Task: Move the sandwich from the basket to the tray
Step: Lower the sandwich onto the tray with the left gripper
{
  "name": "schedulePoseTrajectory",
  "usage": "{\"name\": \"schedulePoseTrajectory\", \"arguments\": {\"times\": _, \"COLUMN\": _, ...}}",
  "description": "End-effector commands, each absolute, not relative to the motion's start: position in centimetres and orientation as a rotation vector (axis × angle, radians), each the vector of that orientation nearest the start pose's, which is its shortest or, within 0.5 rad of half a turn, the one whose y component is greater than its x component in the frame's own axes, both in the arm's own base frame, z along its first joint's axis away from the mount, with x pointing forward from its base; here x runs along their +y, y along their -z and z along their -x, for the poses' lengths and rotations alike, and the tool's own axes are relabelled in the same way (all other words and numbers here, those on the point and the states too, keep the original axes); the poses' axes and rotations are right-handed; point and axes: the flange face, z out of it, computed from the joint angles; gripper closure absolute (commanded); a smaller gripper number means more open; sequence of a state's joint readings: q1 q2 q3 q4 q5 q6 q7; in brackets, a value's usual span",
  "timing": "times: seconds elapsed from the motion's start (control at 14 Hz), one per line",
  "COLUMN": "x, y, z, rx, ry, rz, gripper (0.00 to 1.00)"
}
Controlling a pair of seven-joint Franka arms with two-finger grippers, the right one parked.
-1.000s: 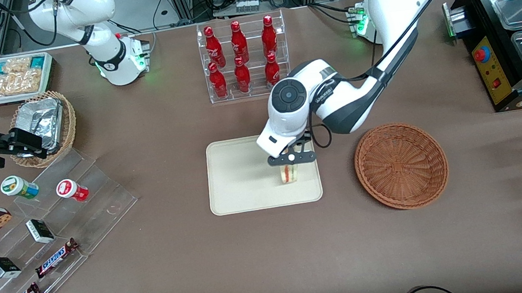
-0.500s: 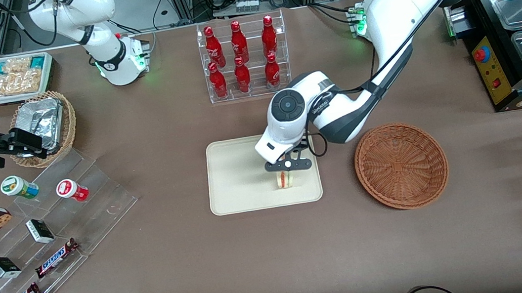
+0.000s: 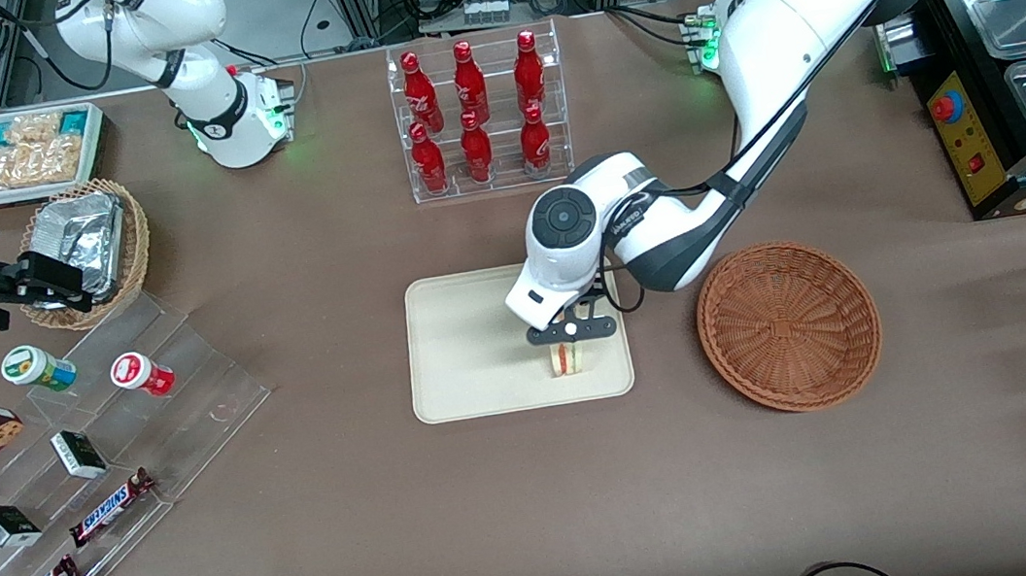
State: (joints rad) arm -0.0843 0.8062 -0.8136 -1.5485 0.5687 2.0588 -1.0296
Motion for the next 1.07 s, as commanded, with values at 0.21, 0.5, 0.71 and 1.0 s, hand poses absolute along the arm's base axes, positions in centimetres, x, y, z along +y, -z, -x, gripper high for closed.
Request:
{"name": "schedulePoseTrajectory", "arguments": {"times": 0.21, "x": -46.5, "y": -26.9, "z": -52.8, "rx": -0.041, "ry": -0.027, "rz": 3.167, "gripper": 1.0}}
{"name": "schedulePoseTrajectory", "arguments": {"times": 0.5, "x": -46.7, "y": -26.9, "z": -52.8, "rx": -0.043, "ry": -0.019, "rz": 3.181, "gripper": 1.0}}
{"name": "schedulePoseTrajectory", "arguments": {"times": 0.71, "x": -46.7, "y": -26.5, "z": -52.8, "rx": -0.041, "ry": -0.031, "rz": 3.181, "gripper": 0.05}}
{"name": "schedulePoseTrajectory", "arguments": {"times": 1.0, "x": -46.6, "y": -26.8, "z": -52.9, "rx": -0.064, "ry": -0.04, "rz": 3.184, "gripper": 0.0}}
